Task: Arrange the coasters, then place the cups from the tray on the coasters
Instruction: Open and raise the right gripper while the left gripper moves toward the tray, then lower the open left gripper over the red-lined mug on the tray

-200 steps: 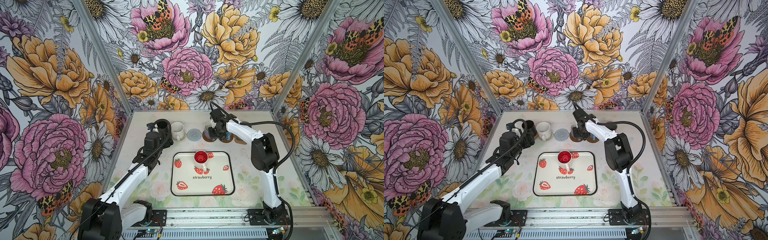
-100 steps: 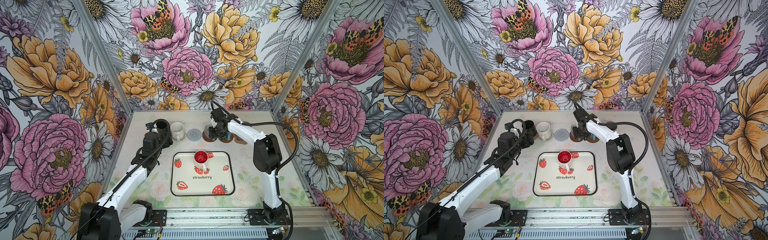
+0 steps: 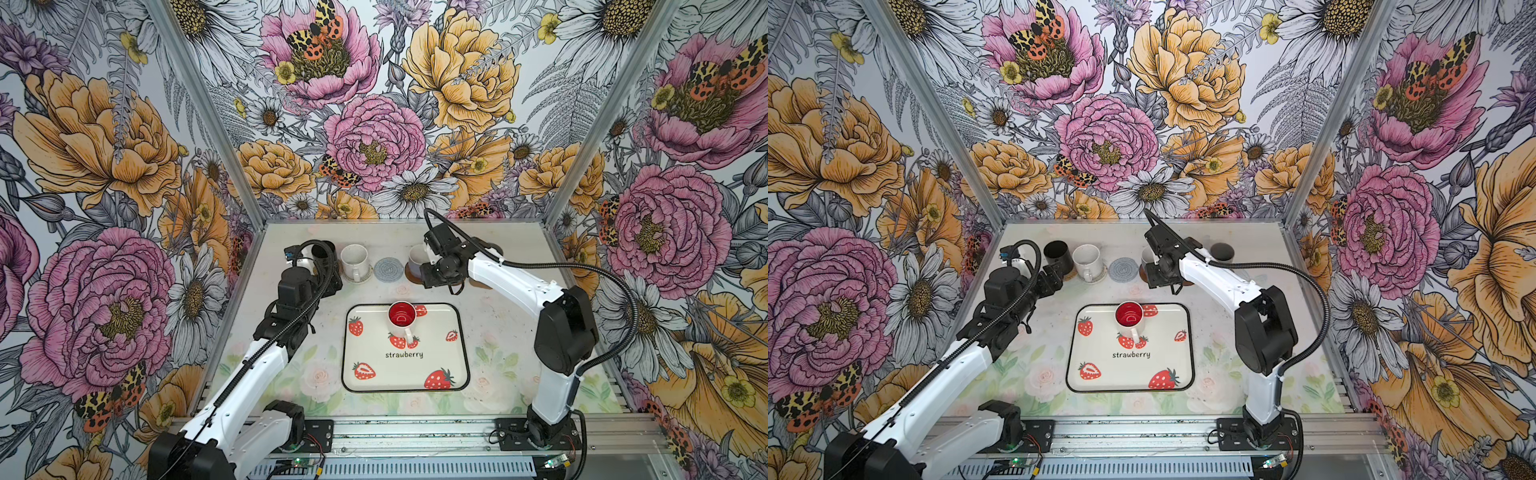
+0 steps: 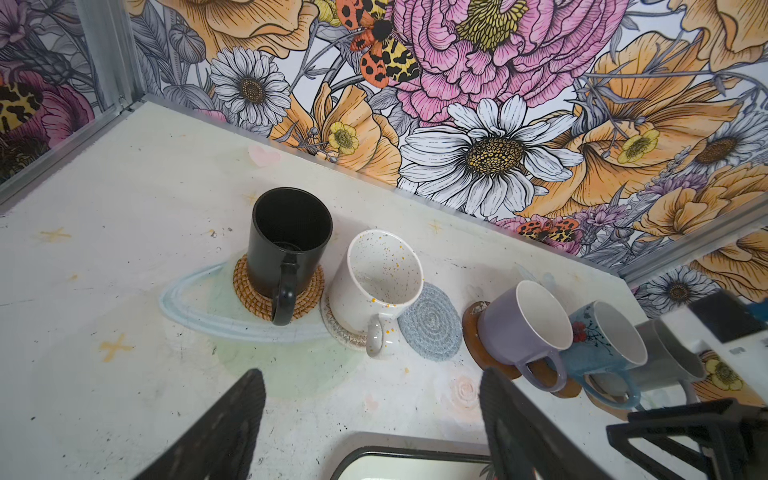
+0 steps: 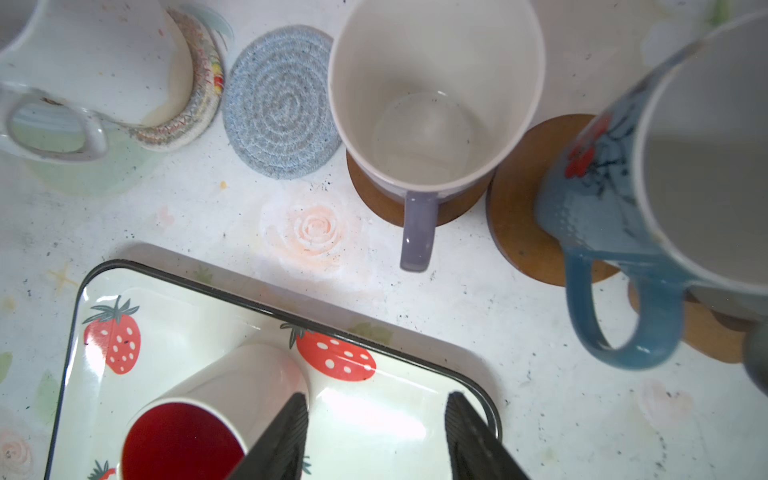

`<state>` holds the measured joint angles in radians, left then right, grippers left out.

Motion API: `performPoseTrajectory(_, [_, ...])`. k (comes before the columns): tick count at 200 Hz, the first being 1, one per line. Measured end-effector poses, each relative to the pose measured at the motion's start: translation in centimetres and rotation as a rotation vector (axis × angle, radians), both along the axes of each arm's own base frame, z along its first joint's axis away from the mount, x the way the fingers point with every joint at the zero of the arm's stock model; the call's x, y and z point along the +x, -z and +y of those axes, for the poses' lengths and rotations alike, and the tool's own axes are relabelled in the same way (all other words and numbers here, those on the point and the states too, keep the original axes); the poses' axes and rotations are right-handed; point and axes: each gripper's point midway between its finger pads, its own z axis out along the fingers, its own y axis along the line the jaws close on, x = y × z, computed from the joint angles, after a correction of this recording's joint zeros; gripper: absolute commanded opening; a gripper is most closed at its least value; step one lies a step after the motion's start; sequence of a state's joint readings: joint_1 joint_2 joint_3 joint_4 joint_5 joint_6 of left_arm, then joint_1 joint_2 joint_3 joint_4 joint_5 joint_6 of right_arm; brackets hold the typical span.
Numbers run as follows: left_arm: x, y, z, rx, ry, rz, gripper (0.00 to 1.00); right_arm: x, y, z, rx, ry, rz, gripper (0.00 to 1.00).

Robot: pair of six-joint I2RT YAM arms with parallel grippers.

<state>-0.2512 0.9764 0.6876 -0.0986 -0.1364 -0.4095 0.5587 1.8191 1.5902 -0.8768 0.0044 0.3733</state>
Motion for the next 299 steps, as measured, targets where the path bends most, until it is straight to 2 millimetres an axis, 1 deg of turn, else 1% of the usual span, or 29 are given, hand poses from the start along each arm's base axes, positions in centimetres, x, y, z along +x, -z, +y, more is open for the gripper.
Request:
performPoseTrajectory(12, [-0.1, -0.1, 0.0, -0.003, 0.001, -0.002, 0.82, -0.2, -1.9, -0.2, 0.013, 0.007, -0.048, 0.56])
performPoseTrajectory(34, [-0.3, -0.3, -0.4, -0.011, 0.014, -0.007, 0.82, 0.1, -6.4, -0.7, 0.062, 0.028, -0.176, 0.58])
performPoseTrajectory(54, [-0.6, -0.5, -1.6, -0.022, 0.054, -0.012, 0.82, 0.4, -10.6, -1.2, 0.114, 0.053, -0.298, 0.60])
performPoseTrajectory(74, [-0.9, -0.7, -3.3, -0.029, 0.106, -0.014, 0.82, 0.7, -14.3, -1.6, 0.163, 0.079, -0.413, 0.62])
performPoseTrajectory(92, [-0.9, -1.6, -5.1, -0.039, 0.152, -0.022, 0.82, 1.1, -17.2, -2.0, 0.212, 0.116, -0.507, 0.64])
performPoseTrajectory(103, [-0.7, -2.4, -6.4, -0.042, 0.183, -0.029, 0.82, 1.3, -18.7, -2.1, 0.248, 0.137, -0.563, 0.65])
performPoseTrajectory(116, [-0.5, -3.0, -8.1, -0.040, 0.220, -0.021, 0.82, 1.3, -19.6, -2.3, 0.298, 0.161, -0.615, 0.67])
performPoseTrajectory(134, [-0.3, -3.4, -11.0, -0.010, 0.287, 0.021, 0.83, 1.0, -19.5, -2.7, 0.346, 0.197, -0.653, 0.69])
performPoseTrajectory(145, [-0.6, -3.4, -13.0, 0.023, 0.338, 0.053, 0.84, 1.0, -18.7, -2.9, 0.364, 0.217, -0.658, 0.69])
performPoseTrajectory(155, [-1.0, -3.2, -14.6, 0.060, 0.380, 0.084, 0.84, 0.9, -17.6, -3.2, 0.364, 0.233, -0.652, 0.69])
performPoseTrajectory(175, [-2.6, -1.8, -17.3, 0.135, 0.459, 0.155, 0.84, 0.9, -15.0, -4.0, 0.352, 0.266, -0.617, 0.69])
performPoseTrajectory(192, [-4.2, 0.2, -19.0, 0.186, 0.520, 0.233, 0.84, 0.9, -13.4, -4.9, 0.338, 0.294, -0.596, 0.69])
performPoseTrajectory(202, [-5.1, 1.5, -19.6, 0.214, 0.546, 0.278, 0.84, 0.7, -12.8, -5.4, 0.335, 0.308, -0.590, 0.69])
performPoseTrajectory(215, [-6.3, 3.4, -20.4, 0.255, 0.577, 0.345, 0.84, 0.4, -12.7, -6.0, 0.338, 0.324, -0.597, 0.70])
performPoseTrajectory(230, [-7.8, 5.6, -20.9, 0.300, 0.606, 0.421, 0.86, -0.2, -13.2, -6.9, 0.345, 0.342, -0.620, 0.71])
performPoseTrajectory(249, [-9.5, 7.6, -21.5, 0.340, 0.633, 0.499, 0.86, -0.9, -14.1, -7.9, 0.356, 0.363, -0.656, 0.72])
performPoseTrajectory(269, [-11.1, 9.0, -22.0, 0.365, 0.652, 0.555, 0.86, -1.3, -14.7, -9.0, 0.362, 0.388, -0.688, 0.74])
performPoseTrajectory(299, [-13.0, 10.7, -22.9, 0.384, 0.669, 0.617, 0.87, -1.6, -14.6, -10.3, 0.359, 0.422, -0.706, 0.75])
